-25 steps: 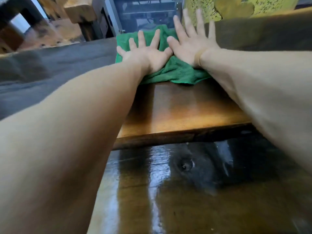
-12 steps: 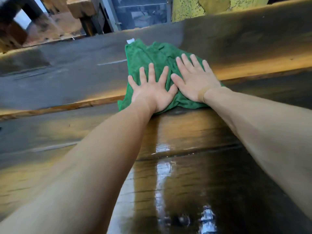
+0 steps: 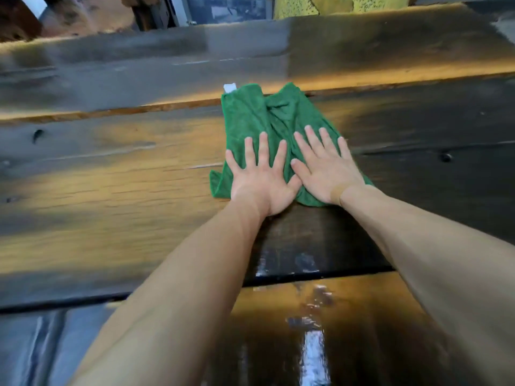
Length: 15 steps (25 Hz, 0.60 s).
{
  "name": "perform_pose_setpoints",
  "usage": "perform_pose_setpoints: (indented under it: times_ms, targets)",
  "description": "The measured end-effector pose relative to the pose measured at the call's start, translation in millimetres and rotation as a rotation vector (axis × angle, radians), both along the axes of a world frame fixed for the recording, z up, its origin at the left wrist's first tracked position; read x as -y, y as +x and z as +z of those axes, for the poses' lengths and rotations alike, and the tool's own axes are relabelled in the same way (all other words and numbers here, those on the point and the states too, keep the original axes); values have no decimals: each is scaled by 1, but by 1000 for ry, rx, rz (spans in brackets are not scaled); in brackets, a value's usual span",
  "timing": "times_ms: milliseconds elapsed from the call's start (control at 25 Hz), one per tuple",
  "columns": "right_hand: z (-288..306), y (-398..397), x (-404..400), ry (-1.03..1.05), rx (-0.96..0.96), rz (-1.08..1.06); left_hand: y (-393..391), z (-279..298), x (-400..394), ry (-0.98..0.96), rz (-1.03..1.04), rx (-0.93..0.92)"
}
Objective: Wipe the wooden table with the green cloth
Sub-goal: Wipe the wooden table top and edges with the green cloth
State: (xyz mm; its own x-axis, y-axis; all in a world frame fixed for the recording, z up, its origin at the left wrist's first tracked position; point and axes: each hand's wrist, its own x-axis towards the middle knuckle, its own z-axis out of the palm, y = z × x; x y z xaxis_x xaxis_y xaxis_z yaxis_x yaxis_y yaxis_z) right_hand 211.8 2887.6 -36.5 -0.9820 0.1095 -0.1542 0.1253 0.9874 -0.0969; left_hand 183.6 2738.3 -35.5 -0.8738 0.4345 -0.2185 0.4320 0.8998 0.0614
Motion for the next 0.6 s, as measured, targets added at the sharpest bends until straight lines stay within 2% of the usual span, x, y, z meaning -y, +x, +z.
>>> perform_pose_setpoints:
  times_ms: [440, 600]
  targets:
    - [11, 246, 57, -9, 80, -19, 236, 11, 58, -53, -87, 77]
    - [13, 312, 75, -57, 118, -28, 305, 12, 78, -44, -84, 95]
